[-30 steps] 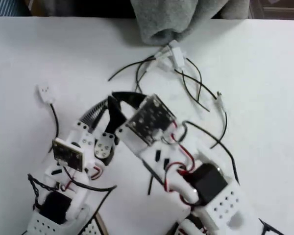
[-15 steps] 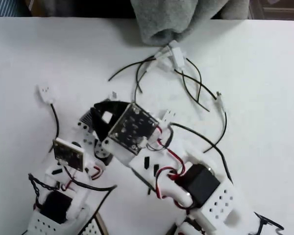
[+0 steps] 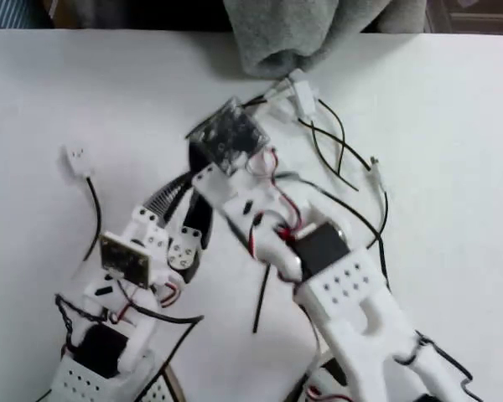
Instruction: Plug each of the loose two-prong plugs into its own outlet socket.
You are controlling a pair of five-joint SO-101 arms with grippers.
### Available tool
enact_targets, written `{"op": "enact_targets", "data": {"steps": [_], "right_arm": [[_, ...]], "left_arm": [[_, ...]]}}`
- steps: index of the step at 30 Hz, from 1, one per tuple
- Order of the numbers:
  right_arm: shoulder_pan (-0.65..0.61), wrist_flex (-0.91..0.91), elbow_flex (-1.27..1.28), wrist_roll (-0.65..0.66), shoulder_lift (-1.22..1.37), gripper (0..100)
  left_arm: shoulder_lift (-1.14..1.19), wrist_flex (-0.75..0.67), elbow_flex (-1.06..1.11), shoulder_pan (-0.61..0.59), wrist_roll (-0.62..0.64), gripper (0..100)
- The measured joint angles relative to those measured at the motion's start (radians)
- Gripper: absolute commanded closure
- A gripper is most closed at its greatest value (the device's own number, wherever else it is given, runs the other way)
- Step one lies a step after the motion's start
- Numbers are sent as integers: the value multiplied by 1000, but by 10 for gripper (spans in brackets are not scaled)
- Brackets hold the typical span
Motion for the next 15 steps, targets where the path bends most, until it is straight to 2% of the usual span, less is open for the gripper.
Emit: {"op": "enact_targets", "data": {"steps": [5, 15], "right_arm": [[83, -8, 3, 43, 15, 980], [60, 52, -63, 80, -20, 980]], "left_arm": [[-3, -12, -3, -5, -2, 977], [-3, -15, -3, -3, -2, 977]]}}
